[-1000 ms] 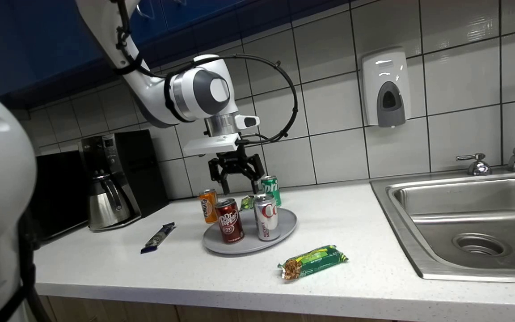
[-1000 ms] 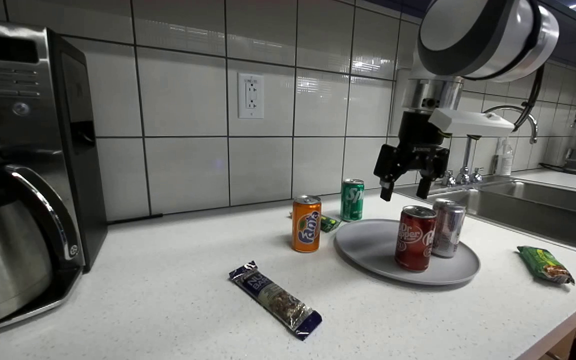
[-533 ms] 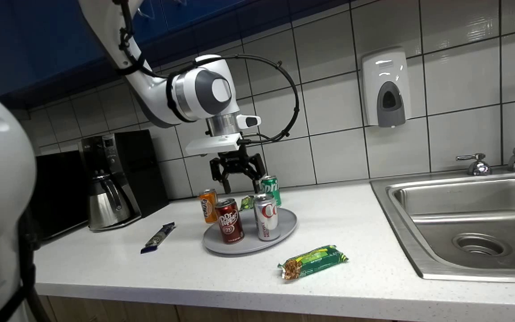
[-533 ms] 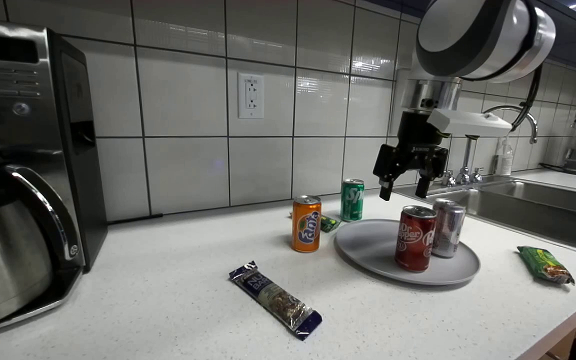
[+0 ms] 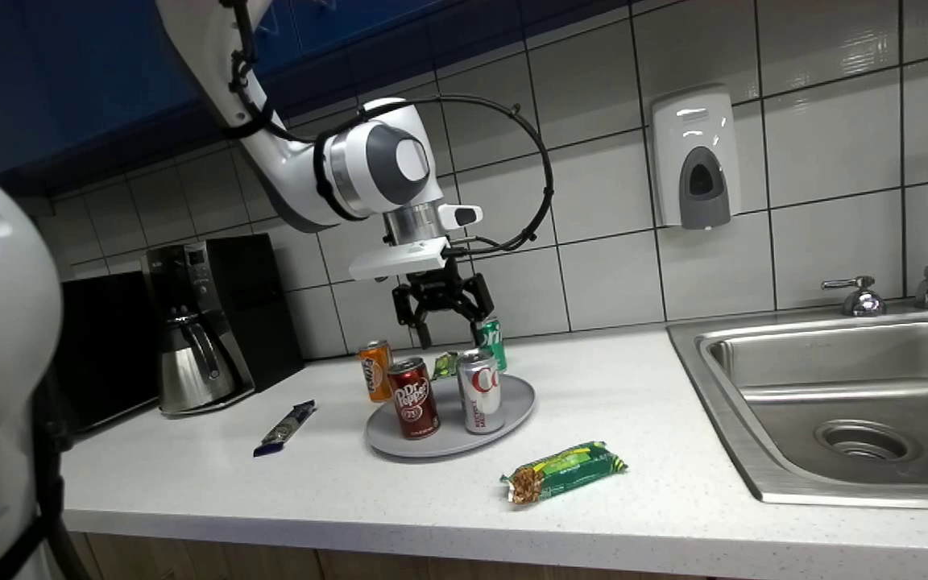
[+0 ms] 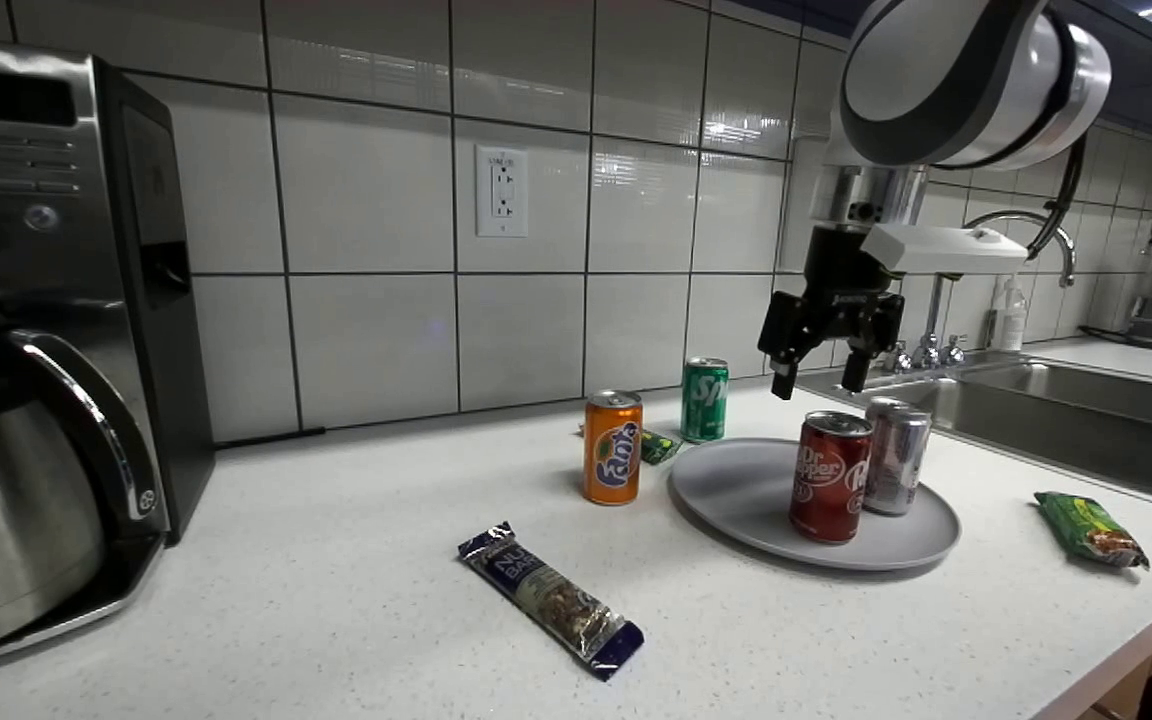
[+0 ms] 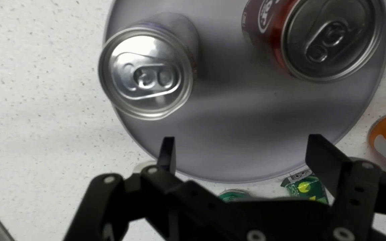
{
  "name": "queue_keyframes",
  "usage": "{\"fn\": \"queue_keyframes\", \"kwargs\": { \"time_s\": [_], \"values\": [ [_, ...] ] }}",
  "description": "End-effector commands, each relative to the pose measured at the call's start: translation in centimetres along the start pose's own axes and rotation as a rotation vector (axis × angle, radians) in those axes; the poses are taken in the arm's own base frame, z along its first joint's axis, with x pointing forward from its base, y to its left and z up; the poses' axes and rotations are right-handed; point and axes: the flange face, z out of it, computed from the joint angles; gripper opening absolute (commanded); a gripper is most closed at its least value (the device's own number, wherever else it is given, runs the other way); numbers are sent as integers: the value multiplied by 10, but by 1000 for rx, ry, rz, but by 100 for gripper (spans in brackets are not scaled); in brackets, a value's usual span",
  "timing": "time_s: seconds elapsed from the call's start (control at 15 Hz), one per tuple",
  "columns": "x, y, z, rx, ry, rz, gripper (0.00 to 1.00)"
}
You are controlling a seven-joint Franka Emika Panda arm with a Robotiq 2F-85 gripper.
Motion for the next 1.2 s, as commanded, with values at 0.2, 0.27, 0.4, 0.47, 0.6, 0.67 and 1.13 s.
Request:
{"fn": "queue_keyframes", "kwargs": {
  "time_s": [0.2, 0.27, 0.4, 0.47, 0.6, 0.67, 1.13],
  "values": [
    [29, 14, 4, -24, 10, -9, 100],
    [34, 14, 5, -26, 10, -9, 100],
    [43, 16, 10, -25, 8, -12, 100],
    [48, 17, 13, -26, 6, -13, 100],
    [58, 19, 18, -30, 2, -17, 100],
    [64, 20, 20, -31, -1, -21, 100],
    [97, 13, 29, 0, -6, -89, 100]
  ]
}}
